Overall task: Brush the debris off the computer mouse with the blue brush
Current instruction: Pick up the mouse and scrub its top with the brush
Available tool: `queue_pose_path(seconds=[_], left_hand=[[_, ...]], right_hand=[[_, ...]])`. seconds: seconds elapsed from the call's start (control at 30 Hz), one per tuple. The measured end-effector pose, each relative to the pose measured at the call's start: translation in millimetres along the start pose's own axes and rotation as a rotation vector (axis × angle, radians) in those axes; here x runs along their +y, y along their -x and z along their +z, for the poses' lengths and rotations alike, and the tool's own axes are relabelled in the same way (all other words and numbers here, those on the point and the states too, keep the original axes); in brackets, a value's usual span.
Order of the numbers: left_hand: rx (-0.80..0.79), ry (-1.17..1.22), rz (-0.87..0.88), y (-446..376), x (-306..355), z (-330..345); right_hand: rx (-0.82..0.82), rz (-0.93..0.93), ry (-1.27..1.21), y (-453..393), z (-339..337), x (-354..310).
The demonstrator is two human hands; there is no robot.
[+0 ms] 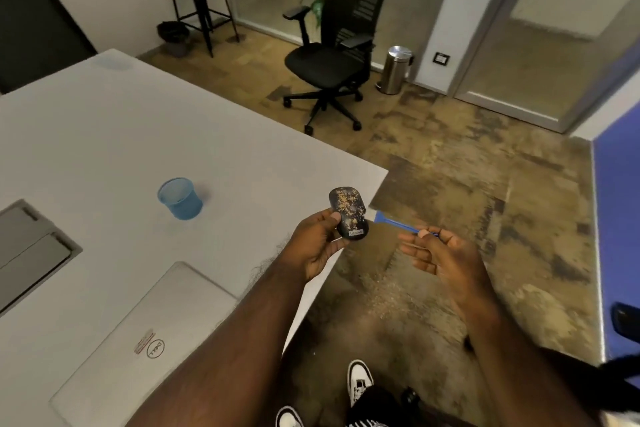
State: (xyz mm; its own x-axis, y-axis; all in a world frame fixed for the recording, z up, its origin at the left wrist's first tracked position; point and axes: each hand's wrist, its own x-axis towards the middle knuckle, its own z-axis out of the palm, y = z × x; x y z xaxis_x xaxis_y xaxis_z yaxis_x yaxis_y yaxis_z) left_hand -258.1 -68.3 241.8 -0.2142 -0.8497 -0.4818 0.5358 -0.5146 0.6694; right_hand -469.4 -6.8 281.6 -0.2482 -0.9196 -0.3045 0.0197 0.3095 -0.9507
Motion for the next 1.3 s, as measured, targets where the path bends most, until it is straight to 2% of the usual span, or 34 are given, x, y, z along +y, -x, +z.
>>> queue_pose_path(seconds=[0.4, 0.73, 0.93, 1.1, 1.23, 1.3], left_hand=[[0.059, -0.141, -0.027, -23.7, -45.1, 80.5], [0.098, -0.195, -0.032, -52.1, -77.1, 138.0], [0.039, -0.200, -0.054, -59.2, -85.3, 159.0], [0.048, -0.201, -0.058, -62.9, -90.7, 170.7], [0.051, -0.204, -0.052, -66.5, -98.2, 180.3], [0.047, -0.200, -0.051, -67.6, -101.2, 185.7]], right_hand=[[0.043, -0.180, 0.197, -6.9, -56.6, 20.8], [0.314, -0.201, 0.203, -37.4, -134.0, 15.1], [0.228, -0.227, 0.252, -40.3, -150.5, 21.3], [0.333, -0.206, 0.203, -47.8, -168.8, 25.0], [0.183, -0.295, 0.218, -41.3, -163.2, 17.3], [0.192, -0.305, 0.283, -40.0, -158.4, 14.7]])
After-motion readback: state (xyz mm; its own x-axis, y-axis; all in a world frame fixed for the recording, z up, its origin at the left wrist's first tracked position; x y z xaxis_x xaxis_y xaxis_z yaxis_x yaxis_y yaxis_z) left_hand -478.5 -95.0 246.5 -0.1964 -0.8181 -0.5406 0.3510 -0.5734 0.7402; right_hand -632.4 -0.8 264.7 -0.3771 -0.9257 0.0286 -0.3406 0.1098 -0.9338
